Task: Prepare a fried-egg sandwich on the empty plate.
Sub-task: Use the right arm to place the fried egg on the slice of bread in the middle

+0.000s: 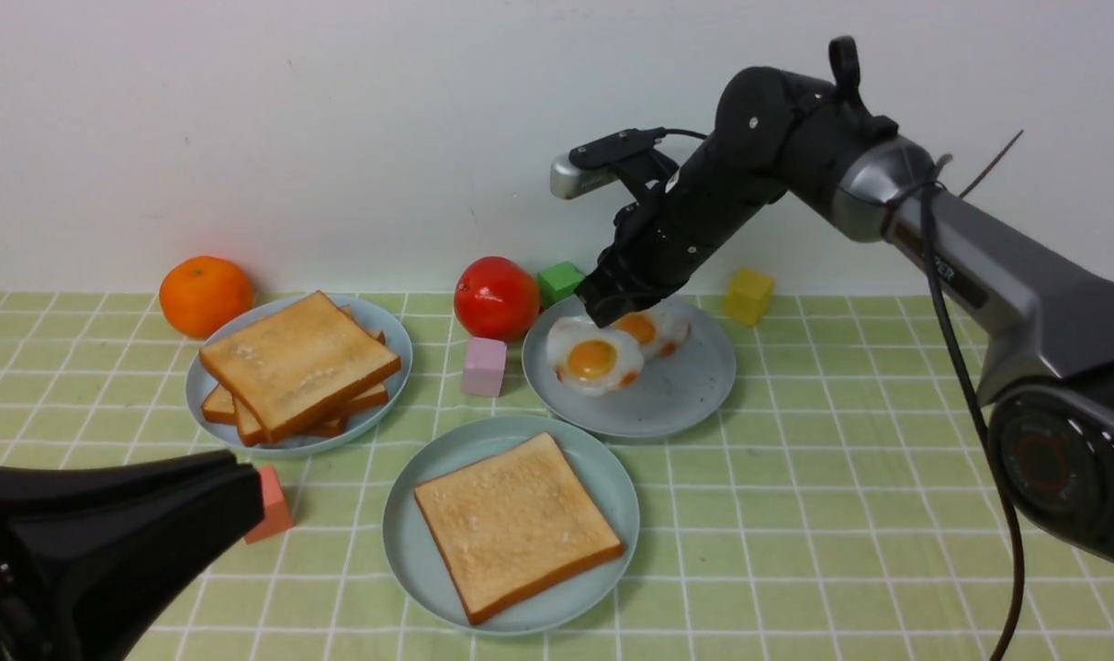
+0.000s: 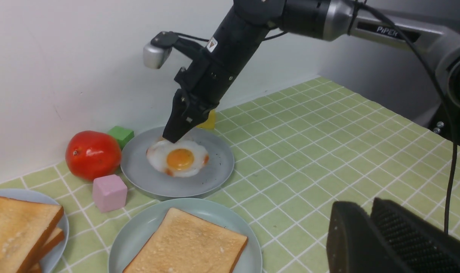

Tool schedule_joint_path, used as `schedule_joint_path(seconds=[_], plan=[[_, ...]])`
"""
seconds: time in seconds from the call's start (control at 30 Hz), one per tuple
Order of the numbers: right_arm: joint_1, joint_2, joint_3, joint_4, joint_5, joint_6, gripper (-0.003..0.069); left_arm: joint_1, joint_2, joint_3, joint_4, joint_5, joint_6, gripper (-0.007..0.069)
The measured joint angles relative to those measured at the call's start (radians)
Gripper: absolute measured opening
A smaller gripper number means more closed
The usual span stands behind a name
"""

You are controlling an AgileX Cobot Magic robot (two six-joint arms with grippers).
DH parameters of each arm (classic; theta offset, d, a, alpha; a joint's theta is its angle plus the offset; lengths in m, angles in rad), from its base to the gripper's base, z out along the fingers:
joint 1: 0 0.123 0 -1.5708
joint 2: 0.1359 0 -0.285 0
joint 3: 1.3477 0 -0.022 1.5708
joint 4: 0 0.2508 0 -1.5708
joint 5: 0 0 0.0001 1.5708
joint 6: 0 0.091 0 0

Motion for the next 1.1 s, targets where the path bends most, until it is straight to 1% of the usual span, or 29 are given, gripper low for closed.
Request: schedule_joint_path(seconds=[0.17,0.3,0.5,0.6,0.7,0.73,0.9,1.0,1.1], plan=[[0.0,-0.045,0.0,-0.002,0.054,0.021,0.0008,0.0,0.0,0.0,0.0,0.0,0.0,0.0088],[0.001,-0.079,0.0,-0.042,0.109,0.051,0.0008,0.0,0.0,0.0,0.0,0.0,0.0,0.0088],[0.006,-0.117,0.001,-0.031,0.122,0.064,0.001,0.0,0.0,0.0,0.0,0.0,0.0,0.0089],[0.031,-0.148,0.027,-0.007,0.122,0.073,0.001,0.0,0.0,0.0,0.0,0.0,0.0,0.0089],[0.08,-0.17,0.079,0.006,0.122,0.083,0.001,0.0,0.0,0.0,0.0,-0.001,0.0,0.0089],[0.08,-0.17,0.083,0.007,0.122,0.083,0.001,0.0,0.0,0.0,0.0,-0.001,0.0,0.0089],[0.18,-0.171,0.229,0.015,0.111,0.086,0.001,0.0,0.0,0.0,0.0,-0.002,0.0,0.0091],[0.208,-0.17,0.279,0.016,0.085,0.086,0.001,0.0,0.0,0.0,0.0,-0.002,0.0,0.0091],[0.214,-0.17,0.318,0.019,0.06,0.086,0.001,0.0,0.0,0.0,0.0,-0.003,0.0,0.0092]])
